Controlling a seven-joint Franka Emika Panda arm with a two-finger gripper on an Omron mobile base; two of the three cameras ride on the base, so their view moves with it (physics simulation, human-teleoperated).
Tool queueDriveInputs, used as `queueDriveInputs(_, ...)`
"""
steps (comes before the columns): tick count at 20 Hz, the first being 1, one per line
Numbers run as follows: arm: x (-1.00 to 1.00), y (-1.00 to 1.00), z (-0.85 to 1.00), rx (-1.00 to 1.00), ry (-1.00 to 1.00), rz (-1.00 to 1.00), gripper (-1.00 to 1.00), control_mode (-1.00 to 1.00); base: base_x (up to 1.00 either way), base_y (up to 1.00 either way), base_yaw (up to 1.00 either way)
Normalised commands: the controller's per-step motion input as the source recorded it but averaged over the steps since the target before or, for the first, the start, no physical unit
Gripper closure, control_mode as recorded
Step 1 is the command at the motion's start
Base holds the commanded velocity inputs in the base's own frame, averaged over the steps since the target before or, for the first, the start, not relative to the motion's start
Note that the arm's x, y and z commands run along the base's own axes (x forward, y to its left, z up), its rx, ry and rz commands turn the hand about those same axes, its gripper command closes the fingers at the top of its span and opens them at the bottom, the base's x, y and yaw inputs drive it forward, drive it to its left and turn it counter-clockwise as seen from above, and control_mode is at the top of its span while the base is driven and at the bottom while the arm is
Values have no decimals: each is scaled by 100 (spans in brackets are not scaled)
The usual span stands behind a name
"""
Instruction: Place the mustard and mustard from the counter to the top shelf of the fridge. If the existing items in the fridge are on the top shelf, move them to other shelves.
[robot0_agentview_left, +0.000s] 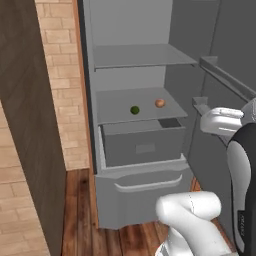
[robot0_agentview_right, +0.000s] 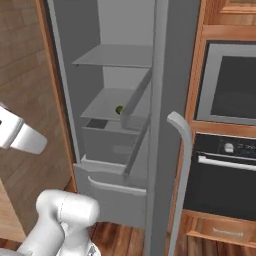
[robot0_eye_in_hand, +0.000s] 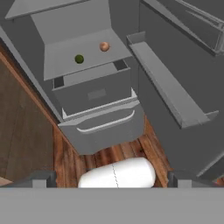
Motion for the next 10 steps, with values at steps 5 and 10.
queueDriveInputs(5, 0, 0, 0, 0, 0, 0, -100, 100, -100, 14, -2)
queueDriveInputs(10, 0, 0, 0, 0, 0, 0, -100, 100, -100, 32, -33)
